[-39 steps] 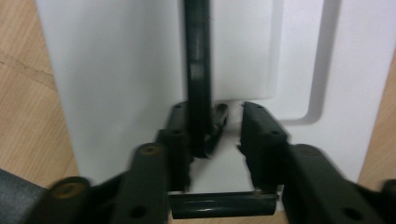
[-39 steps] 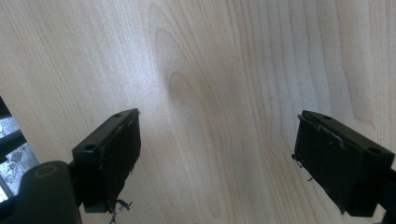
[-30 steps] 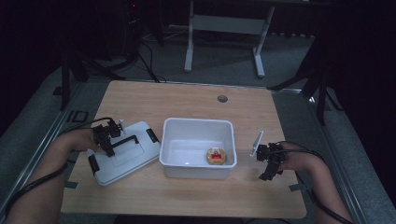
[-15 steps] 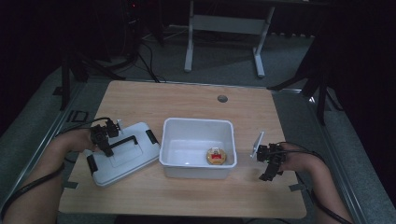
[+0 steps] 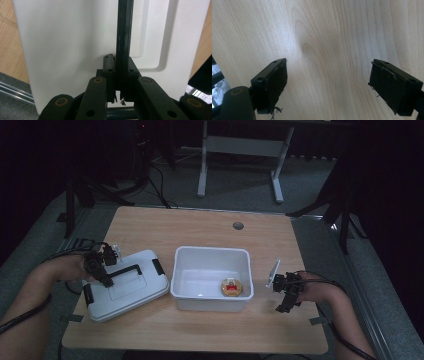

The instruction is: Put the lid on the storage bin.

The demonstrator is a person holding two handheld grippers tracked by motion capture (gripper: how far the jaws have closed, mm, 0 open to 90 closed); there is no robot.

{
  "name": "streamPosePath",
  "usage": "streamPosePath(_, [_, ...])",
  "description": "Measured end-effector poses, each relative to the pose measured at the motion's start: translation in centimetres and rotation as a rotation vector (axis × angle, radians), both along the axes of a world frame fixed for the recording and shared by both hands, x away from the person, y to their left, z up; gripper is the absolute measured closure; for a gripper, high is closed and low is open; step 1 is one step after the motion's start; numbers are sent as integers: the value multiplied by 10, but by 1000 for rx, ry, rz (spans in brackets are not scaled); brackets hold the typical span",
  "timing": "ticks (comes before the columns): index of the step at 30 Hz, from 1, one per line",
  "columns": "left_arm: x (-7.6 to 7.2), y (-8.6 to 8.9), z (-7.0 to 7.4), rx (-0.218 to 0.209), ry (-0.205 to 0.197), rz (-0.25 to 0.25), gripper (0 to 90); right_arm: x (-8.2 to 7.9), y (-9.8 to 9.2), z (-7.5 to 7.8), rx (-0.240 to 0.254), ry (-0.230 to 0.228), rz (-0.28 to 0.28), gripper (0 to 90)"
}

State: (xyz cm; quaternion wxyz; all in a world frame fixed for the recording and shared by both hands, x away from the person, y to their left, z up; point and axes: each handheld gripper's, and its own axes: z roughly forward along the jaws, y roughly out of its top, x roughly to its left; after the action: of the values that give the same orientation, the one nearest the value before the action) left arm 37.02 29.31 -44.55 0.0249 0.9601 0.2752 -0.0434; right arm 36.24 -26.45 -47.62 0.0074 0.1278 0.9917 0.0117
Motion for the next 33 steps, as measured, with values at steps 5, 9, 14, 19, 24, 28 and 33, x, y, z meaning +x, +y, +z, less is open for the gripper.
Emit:
streamPosePath(5, [-6, 7, 8, -41, -15, -31, 832, 1, 2, 0, -3, 3, 5, 144])
streamPosePath(9, [-11, 11, 15, -57, -12, -34, 833, 2, 3, 0, -1, 4, 3, 144])
streamPosePath(14, [-16, 14, 29, -65, -38, -34, 833, 2, 4, -1, -3, 6, 5, 144])
streamPosePath(19, [-20, 12, 48, -70, -65, -50, 833, 2, 3, 1, -3, 4, 0, 144])
streamPosePath(24, [-21, 7, 66, -76, -81, -69, 833, 2, 4, 2, 1, 0, 4, 144])
streamPosePath(28, [-20, 2, 79, -95, -104, -73, 833, 1, 4, 1, 2, 2, 2, 144])
streamPosePath(33, [-20, -8, 91, -98, -118, -96, 833, 1, 3, 0, 0, 5, -2, 144])
